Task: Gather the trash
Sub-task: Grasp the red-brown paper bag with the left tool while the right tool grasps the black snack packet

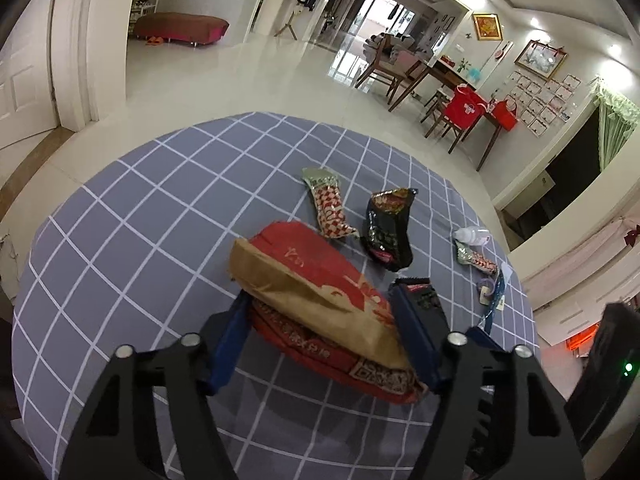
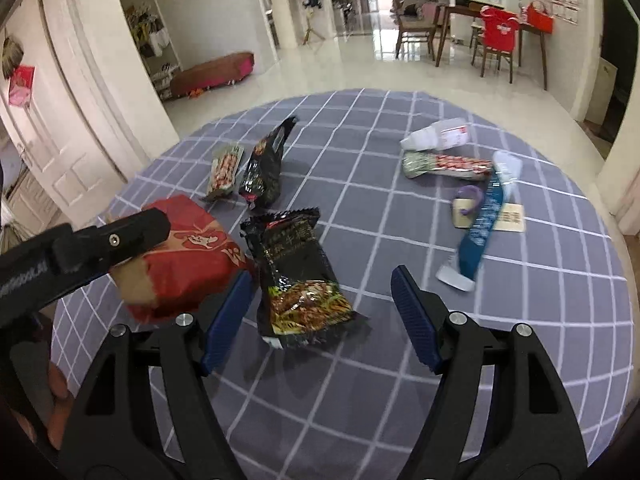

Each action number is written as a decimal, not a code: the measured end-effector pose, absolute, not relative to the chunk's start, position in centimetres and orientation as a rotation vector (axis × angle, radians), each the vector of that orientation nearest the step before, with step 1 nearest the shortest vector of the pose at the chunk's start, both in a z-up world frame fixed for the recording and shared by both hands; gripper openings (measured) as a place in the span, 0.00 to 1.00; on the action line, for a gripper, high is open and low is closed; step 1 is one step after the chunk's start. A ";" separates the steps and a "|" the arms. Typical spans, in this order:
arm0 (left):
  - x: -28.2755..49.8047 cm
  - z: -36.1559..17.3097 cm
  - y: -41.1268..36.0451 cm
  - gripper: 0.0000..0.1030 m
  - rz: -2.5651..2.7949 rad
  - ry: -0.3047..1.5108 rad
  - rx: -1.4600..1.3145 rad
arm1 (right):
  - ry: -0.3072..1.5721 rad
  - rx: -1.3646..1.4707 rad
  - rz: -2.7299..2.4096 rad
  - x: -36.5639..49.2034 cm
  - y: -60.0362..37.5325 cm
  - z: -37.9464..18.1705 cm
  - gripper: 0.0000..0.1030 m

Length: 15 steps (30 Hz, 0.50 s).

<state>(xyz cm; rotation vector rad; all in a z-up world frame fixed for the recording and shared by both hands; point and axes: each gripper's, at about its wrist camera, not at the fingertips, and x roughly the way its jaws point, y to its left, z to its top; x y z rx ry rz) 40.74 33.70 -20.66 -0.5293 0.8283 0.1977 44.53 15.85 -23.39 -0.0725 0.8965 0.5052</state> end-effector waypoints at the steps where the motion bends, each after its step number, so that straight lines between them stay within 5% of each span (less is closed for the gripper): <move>1: 40.7 -20.7 33.6 0.63 0.193 0.825 -0.520 | 0.889 -0.085 0.504 44.5 16.0 -23.3 0.63; 2: 40.7 -20.7 33.6 0.60 0.193 0.823 -0.515 | 0.891 -0.101 0.509 44.6 16.3 -23.3 0.45; 4: 40.9 -20.6 33.2 0.54 0.185 0.819 -0.501 | 0.881 -0.154 0.485 44.5 16.7 -23.4 0.34; 15: 38.5 -17.5 31.5 0.25 0.136 0.741 -0.501 | 0.864 -0.006 0.522 42.9 12.9 -21.8 0.27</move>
